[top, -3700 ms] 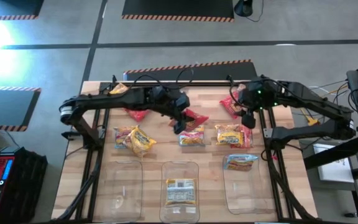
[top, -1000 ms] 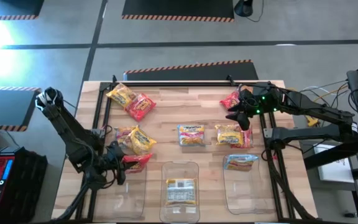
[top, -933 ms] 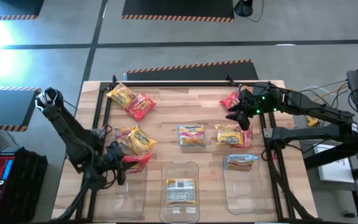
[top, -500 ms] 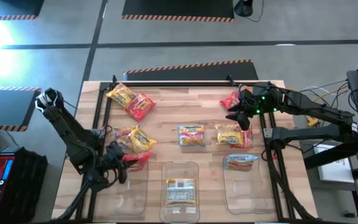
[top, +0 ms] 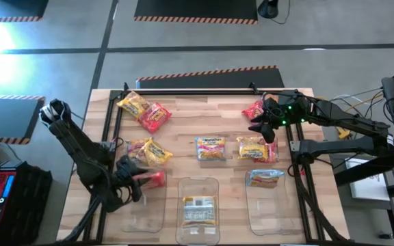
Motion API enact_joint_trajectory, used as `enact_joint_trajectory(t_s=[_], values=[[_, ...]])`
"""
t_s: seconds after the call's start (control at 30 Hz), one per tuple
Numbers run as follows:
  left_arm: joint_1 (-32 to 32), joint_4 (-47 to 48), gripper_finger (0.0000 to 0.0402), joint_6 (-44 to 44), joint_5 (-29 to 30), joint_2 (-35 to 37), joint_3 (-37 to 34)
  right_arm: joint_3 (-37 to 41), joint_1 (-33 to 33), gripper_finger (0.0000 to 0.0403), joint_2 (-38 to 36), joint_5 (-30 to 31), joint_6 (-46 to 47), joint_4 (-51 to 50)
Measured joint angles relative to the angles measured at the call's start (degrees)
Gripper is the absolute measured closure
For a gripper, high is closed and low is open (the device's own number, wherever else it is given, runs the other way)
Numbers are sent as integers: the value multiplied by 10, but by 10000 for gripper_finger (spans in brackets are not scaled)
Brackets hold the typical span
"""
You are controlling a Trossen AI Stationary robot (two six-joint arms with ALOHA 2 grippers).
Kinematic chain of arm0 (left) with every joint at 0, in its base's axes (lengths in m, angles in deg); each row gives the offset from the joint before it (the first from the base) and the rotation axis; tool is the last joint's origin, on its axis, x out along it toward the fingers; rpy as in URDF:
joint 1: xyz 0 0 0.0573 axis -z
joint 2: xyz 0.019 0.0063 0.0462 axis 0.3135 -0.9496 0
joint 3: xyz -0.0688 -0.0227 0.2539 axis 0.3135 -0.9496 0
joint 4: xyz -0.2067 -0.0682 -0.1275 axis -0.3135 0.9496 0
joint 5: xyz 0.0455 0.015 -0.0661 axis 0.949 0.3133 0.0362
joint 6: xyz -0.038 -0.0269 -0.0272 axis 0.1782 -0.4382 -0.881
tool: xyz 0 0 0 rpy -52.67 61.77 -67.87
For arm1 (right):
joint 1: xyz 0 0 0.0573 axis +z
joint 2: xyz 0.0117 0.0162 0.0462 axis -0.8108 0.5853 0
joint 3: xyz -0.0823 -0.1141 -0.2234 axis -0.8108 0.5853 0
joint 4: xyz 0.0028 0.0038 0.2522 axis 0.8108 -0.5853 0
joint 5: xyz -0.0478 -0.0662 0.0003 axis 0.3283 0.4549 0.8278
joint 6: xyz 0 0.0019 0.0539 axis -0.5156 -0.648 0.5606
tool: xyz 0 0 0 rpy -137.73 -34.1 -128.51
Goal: Sort Maruchan noodles
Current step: Put the orange noodle pack into the left transparent bin, then put the yellow noodle pack into the middle transparent bin
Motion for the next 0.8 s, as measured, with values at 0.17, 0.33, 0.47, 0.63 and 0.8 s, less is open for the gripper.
enact_joint_trajectory(t_s=[0.17, 0.33, 0.47, 0.63, 0.8], values=[[0, 1, 243, -13, -21, -37, 0, 0, 0, 204, 0, 0, 0, 0], [0, 2, 241, -30, -25, -62, 5, 0, 0, 204, 0, 0, 0, 0], [0, 29, 241, -30, -20, -65, 25, 0, 0, 204, 0, 0, 0, 0], [0, 108, 241, -29, -16, -63, 67, 0, 0, 204, 0, 0, 0, 0], [-3, 151, 241, -48, 1, -63, 107, 0, 0, 204, 0, 0, 0, 0]])
